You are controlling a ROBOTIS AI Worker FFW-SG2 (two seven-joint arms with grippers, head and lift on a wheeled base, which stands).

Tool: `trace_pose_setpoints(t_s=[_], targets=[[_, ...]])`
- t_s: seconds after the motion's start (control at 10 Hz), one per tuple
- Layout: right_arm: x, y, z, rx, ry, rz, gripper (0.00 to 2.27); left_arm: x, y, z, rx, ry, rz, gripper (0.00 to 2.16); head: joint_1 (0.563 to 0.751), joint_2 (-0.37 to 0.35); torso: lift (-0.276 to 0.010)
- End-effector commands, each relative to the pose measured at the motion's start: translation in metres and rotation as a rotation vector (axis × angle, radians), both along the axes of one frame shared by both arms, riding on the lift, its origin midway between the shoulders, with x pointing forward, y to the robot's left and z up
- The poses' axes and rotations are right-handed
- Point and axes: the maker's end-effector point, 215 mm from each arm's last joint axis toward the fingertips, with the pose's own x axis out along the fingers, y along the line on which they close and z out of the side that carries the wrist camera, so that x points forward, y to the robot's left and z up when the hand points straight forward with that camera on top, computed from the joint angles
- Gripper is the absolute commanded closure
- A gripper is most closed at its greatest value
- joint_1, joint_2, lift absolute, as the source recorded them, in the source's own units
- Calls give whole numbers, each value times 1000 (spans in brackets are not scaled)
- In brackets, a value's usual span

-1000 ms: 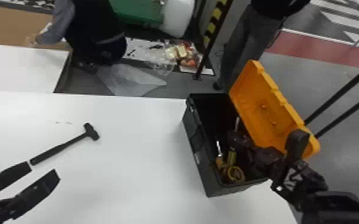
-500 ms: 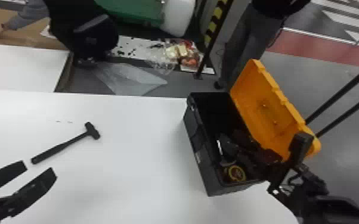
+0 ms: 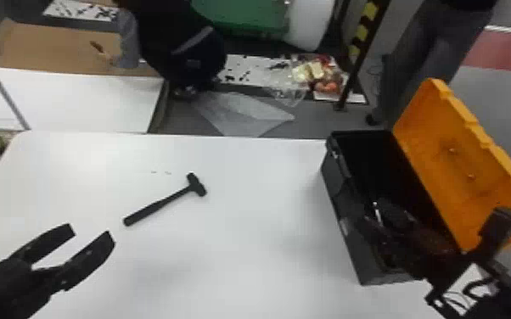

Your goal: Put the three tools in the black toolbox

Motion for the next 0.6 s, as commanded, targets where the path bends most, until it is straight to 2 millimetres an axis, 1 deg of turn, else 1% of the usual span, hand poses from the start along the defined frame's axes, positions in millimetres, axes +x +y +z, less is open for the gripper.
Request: trace_pose_setpoints(t_s=[0.0,0.1,0.2,0.3,0.4,0.5], targets=[[-8,20,3,46,10,24,56,1,25,-5,53,-6,38,19,695,-69,-55],[-10,34,5,75,9,41,56,3,39,-6,101,-24,52,19,695,-19,-55],[-12,47,2,90,22,66,56,0,51,-12,136,-17,59,26,695,25,-55],[-17,58,-2,107,43,92,56,3,61,-14,179,-32,55,26,695,70,-55],[-24,68,-6,131,69,120,56,10,70,-22,209,-25,43,26,695,95,-55],[-30,76,-7,139,80,136,56,18,76,-29,244,-14,41,26,695,135,-55]])
